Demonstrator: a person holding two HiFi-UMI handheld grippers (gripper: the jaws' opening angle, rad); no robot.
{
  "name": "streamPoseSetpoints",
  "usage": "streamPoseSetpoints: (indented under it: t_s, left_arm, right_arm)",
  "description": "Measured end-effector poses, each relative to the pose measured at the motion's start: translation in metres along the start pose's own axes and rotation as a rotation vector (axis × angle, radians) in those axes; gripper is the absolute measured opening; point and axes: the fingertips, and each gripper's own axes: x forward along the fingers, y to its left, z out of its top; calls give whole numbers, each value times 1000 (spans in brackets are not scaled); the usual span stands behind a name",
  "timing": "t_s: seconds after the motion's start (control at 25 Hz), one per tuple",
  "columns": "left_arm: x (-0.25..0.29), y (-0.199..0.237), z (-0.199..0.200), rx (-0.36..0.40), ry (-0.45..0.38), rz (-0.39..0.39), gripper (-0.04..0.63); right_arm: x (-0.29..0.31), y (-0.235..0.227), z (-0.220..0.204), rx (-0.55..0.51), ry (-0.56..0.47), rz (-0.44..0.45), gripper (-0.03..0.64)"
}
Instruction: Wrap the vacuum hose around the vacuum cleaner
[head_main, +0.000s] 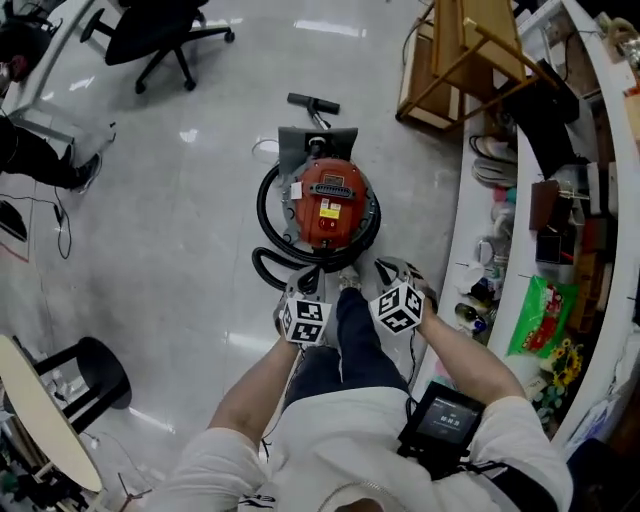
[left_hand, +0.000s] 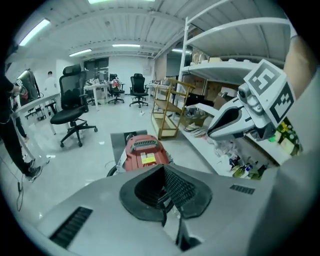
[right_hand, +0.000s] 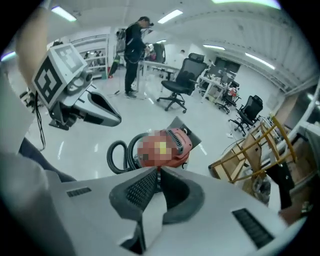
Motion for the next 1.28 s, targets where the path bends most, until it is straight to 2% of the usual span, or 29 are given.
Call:
streamPoseSetpoints:
  t_s: [0.2,0.52,0.8,1.04,1.28]
  left_arm:
    - [-67,-23,36,-28,-54,-30,3]
    - [-154,-36,97,-40,-171,-56,3]
    - [-202,-54,130,-70,-274,-83,3]
    - [-236,-77,123,-54,-306,-129,3]
    - [-262,-96,117,-38,-324,-135,3]
  right_arm:
    - [-82,9,8,189,-40,-7,20]
    - [-207,31,12,304,-119,6,20]
    - [-240,45,34,465,-230,-65,20]
    - [-265,66,66,484,-331,-91,6]
    - [-287,80,74,476,-385,-96,3]
